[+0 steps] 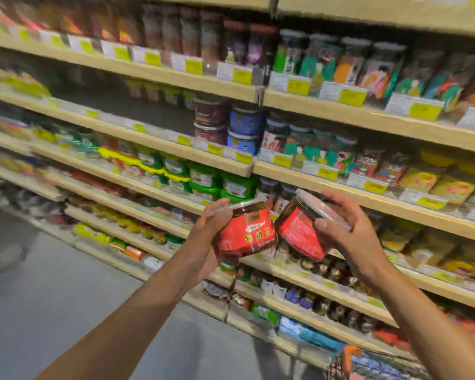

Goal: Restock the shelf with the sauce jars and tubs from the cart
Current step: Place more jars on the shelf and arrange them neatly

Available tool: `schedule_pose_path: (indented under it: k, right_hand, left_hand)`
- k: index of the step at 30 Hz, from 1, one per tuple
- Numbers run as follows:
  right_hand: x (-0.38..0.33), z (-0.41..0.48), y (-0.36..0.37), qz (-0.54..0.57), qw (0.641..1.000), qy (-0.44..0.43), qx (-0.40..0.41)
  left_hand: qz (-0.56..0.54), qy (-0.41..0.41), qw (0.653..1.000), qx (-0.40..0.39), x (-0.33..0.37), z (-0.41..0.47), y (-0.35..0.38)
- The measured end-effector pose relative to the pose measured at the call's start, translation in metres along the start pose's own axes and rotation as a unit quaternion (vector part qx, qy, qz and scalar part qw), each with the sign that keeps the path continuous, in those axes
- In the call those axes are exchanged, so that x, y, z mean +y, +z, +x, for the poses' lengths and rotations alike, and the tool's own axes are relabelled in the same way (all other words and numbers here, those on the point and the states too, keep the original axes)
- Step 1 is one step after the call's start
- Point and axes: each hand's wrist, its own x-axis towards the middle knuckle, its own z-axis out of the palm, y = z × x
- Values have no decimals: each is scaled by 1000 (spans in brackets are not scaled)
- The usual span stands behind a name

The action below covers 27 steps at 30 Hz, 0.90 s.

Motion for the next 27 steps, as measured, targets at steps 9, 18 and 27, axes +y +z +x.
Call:
schedule_pose_path:
  k: [9,18,27]
  right_hand:
    - [-44,26,118,38,997,-22,-56]
    - [-53,93,188,123,991,-4,-52]
    - [-40,195,225,95,992,-20,-85]
  left_hand:
    - [16,42,998,51,78,-48,-62]
    - [54,62,988,133,121,4,-106]
    - [135,77,980,125,174,92,-144]
